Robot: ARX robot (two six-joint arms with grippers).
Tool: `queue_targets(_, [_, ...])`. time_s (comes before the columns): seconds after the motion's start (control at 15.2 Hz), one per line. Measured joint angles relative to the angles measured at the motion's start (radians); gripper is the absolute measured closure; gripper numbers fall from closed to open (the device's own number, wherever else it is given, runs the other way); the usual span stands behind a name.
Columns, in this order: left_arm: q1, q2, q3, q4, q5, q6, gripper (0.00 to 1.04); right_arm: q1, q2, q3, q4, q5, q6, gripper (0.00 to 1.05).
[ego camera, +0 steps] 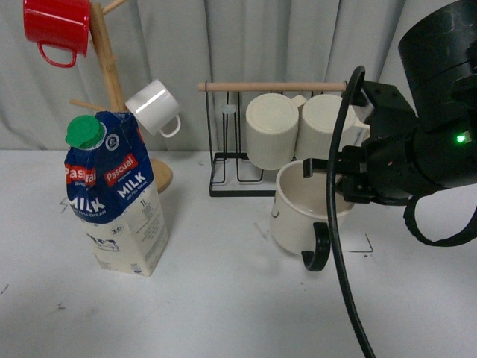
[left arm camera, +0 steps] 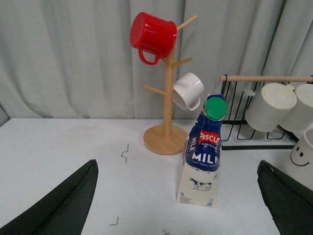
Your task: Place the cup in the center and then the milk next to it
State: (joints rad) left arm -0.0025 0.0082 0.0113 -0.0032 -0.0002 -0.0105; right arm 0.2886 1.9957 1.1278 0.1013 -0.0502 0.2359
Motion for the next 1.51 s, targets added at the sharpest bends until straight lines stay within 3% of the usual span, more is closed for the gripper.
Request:
queue_targets(0.59, [0.000, 0.000, 0.000, 0.000, 0.000, 0.000, 0.07, 0.051, 0.082, 0.063, -0.073, 0.034, 0.003, 1.01])
queue_targets(0.72, [0.000, 0.000, 0.000, 0.000, 0.000, 0.000, 0.07, 0.052, 0.080, 0.058, -0.042, 0.006, 0.003, 0.83])
queue_targets(1.12, [0.000, 0.000, 0.000, 0.000, 0.000, 0.000, 0.07, -0.018, -0.242, -0.164, 0.169, -0.124, 0.019, 0.08])
queue_targets(1.18, [0.000, 0.000, 0.000, 0.000, 0.001, 0.000, 0.07, -0.032, -0.305, -0.277, 0.480, 0.035, -0.034, 0.14])
queue_targets(1.31, [0.000, 0.000, 0.000, -0.002, 0.000, 0.000, 0.07, -0.106, -0.480, -0.503, 0.683, 0.186, -0.152, 0.34])
queue_targets(1.38, [0.000, 0.000, 0.000, -0.001, -0.002, 0.000, 0.07, -0.160, -0.616, -0.599, 0.724, 0.194, -0.190, 0.47])
queue_targets(1.51, [0.000, 0.000, 0.000, 0.000, 0.001, 0.000, 0.07, -0.178, -0.766, -0.712, 0.768, 0.167, -0.214, 0.72])
